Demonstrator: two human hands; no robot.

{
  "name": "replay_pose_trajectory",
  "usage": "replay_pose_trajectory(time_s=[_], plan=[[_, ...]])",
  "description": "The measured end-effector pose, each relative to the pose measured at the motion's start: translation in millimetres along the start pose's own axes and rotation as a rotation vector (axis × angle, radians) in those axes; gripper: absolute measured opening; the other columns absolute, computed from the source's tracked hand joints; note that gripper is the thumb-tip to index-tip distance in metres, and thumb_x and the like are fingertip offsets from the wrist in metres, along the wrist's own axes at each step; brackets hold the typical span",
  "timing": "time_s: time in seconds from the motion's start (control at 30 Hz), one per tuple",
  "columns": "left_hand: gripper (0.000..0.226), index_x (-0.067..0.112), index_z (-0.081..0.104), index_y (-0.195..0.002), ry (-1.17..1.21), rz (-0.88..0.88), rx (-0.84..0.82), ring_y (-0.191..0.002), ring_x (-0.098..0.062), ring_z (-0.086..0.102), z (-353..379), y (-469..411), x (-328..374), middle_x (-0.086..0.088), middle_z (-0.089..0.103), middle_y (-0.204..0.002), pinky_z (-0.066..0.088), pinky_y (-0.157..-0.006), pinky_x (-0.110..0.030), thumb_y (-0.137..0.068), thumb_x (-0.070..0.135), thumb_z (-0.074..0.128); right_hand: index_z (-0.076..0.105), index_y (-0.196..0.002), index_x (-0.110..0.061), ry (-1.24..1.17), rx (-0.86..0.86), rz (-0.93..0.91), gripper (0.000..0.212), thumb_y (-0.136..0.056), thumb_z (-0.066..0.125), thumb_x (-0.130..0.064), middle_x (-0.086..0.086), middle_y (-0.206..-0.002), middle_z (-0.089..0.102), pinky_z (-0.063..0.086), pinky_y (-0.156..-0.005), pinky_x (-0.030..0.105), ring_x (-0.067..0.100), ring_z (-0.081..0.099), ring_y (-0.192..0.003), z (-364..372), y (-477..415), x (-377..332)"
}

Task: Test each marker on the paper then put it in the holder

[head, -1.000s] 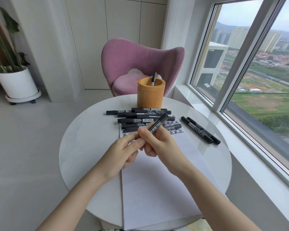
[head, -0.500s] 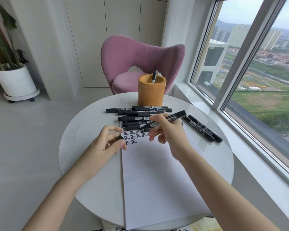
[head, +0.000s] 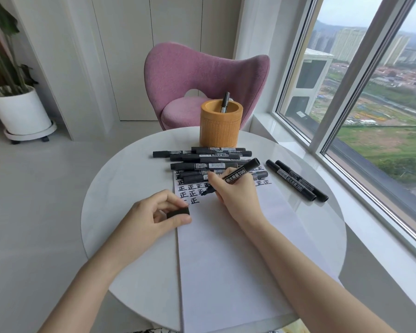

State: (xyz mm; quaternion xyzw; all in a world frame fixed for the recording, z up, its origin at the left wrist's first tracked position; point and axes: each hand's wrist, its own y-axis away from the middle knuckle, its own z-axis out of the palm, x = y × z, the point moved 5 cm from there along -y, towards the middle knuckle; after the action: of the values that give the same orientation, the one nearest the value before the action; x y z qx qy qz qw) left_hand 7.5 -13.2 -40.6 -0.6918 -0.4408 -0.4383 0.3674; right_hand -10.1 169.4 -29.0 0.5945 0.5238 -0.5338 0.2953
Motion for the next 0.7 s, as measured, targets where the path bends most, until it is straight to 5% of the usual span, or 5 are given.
replay_pose_trajectory(time_s=[0.13,0.4,0.7], plan=[[0.018,0.025,0.065,-0.085,0.020,-0.025,-0.011,-0.075,-0.020,0.049,-0.7,-1.5,-1.4,0.005,0.073,-0.089,0.039,-0.074,-0.027,-0.072,0.026,0.078,0.043,-0.064,0.009,0.015,0.018,-0.021,0.040,-0.086,0.064,-0.017,0.011,-0.053,0.045,0.030,-0.051,0.029,0.015,0.036,-0.051,1.7,-0.7,1.8],[0.017,0.019,0.065,-0.086,0.036,-0.043,-0.007,-0.076,-0.015,0.057,0.5,-2.0,0.8,0.003,0.074,-0.085,0.041,-0.073,-0.018,-0.074,0.022,0.076,0.043,-0.065,0.011,0.037,0.003,-0.030,0.039,-0.085,0.063,-0.016,0.011,-0.054,0.045,0.030,-0.051,0.029,0.015,0.036,-0.051,4.8,0.1,1.3],[0.016,0.018,0.065,-0.087,0.031,-0.051,-0.003,-0.074,-0.010,0.060,1.4,-1.5,3.2,0.001,0.074,-0.083,0.040,-0.069,-0.010,-0.075,0.020,0.075,0.049,-0.062,-0.006,0.054,-0.008,-0.001,0.032,-0.086,0.064,-0.021,0.004,-0.051,0.051,0.034,-0.053,0.027,0.013,0.039,-0.048,6.2,0.7,2.7]])
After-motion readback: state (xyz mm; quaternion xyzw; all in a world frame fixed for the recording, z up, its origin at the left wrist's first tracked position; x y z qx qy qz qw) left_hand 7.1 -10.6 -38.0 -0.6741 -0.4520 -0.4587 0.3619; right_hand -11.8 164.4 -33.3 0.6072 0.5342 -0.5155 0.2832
